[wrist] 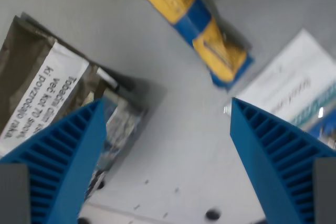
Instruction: Move above the blue bag
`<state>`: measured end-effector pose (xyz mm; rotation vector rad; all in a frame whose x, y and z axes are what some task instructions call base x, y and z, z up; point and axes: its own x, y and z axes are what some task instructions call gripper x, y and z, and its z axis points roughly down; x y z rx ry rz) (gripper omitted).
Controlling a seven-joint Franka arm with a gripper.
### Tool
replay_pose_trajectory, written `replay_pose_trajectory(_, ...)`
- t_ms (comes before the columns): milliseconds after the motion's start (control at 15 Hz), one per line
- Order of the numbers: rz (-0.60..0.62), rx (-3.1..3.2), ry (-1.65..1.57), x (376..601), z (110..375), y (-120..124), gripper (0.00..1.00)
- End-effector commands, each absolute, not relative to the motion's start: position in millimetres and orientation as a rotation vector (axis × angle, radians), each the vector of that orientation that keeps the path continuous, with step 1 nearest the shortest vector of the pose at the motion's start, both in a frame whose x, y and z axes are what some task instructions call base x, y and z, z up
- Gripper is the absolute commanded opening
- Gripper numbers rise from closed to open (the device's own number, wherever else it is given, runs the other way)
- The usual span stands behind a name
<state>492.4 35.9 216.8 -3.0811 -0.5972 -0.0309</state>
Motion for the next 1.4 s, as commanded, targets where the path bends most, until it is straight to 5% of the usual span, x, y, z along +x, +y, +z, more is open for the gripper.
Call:
replay_pose_trajectory(67,-0.013,-2.935,-1.164,508.0,209.2,40.4,1.00)
replay_pose_trajectory(1400,-0.032,-2.828,-1.422,554.4,165.5,47.8,1.00)
